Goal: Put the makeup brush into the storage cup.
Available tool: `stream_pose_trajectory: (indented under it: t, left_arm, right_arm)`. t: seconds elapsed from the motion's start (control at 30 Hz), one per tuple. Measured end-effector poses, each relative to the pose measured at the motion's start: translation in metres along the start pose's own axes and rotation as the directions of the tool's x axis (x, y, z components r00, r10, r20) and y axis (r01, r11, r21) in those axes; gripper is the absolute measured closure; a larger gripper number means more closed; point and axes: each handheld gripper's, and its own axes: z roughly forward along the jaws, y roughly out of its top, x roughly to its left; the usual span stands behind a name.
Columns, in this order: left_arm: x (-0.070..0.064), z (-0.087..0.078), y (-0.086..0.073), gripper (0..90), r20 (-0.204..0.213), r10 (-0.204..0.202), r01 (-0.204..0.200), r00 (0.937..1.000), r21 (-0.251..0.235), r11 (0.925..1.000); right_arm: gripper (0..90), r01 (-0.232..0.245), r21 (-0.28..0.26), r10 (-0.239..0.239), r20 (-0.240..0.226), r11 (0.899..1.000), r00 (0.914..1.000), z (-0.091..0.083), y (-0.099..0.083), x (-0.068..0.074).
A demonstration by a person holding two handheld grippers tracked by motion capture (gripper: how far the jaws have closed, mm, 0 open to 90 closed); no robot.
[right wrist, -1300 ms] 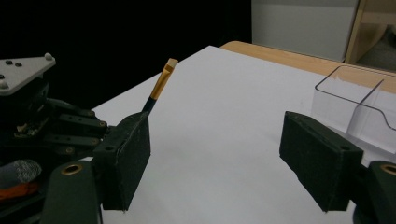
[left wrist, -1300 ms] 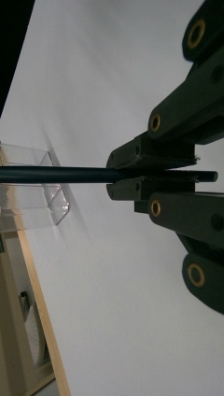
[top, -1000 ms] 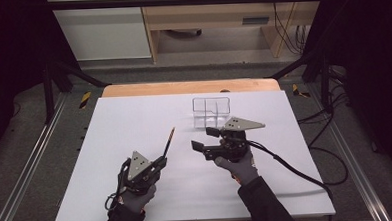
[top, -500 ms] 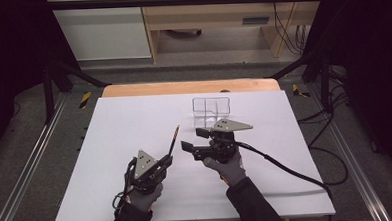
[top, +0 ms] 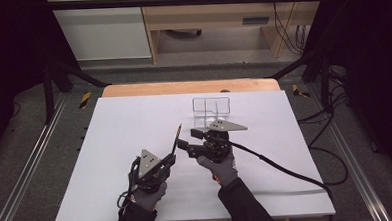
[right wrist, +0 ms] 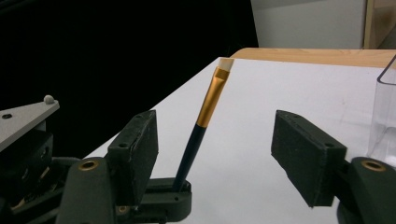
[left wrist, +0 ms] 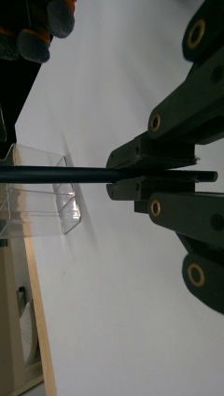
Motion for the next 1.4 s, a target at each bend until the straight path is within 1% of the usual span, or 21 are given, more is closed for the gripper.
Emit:
stream_pose_trajectory:
  t: [0.17,0.3,0.37,0.53,0.7,0.8,1.03,1.3,1.4]
  left_arm:
    - [-0.003,0.001,0.0,83.7,-0.009,-0.001,0.001,1.0,-0.003,1.0]
    - [-0.004,0.002,0.0,83.7,-0.004,-0.001,0.001,1.0,-0.004,1.0]
    - [-0.005,0.002,0.0,83.7,-0.003,-0.002,0.002,1.0,-0.005,1.0]
    - [-0.006,0.001,0.001,83.7,-0.004,-0.01,0.009,0.9999,-0.013,0.9999]
    - [-0.008,0.002,0.001,83.7,-0.004,-0.007,0.007,1.0,-0.011,0.9999]
    - [-0.008,0.002,0.001,83.7,-0.005,-0.008,0.008,1.0,-0.01,0.9999]
    - [-0.01,0.002,0.001,83.7,-0.008,-0.012,0.012,0.9999,-0.009,0.9999]
    - [-0.01,0.002,0.001,83.7,-0.011,-0.017,0.017,0.9998,-0.009,0.9998]
    - [-0.01,0.002,0.001,83.7,-0.015,-0.018,0.017,0.9997,-0.01,0.9998]
  right_arm:
    - [36.8,-0.028,-0.003,0.028,0.003,1.0,0.9996,0.004,-0.003,0.0]
    - [40.4,-0.051,0.003,0.051,-0.001,0.999,0.9987,0.007,-0.007,0.0]
    - [42.9,-0.057,-0.004,0.057,0.002,0.998,0.9984,0.008,-0.008,0.001]
    - [48.7,-0.094,-0.012,0.093,-0.016,0.996,0.9955,0.011,-0.011,0.002]
    - [55.2,-0.111,-0.013,0.111,-0.02,0.994,0.9936,0.013,-0.013,0.002]
    - [59.0,-0.126,-0.021,0.126,-0.026,0.992,0.9917,0.014,-0.014,0.002]
    - [67.3,-0.174,-0.031,0.173,-0.037,0.984,0.9842,0.017,-0.017,0.003]
    - [75.8,-0.199,-0.048,0.197,-0.046,0.979,0.9793,0.017,-0.017,0.003]
    - [78.6,-0.212,-0.045,0.21,-0.046,0.976,0.9766,0.018,-0.017,0.003]
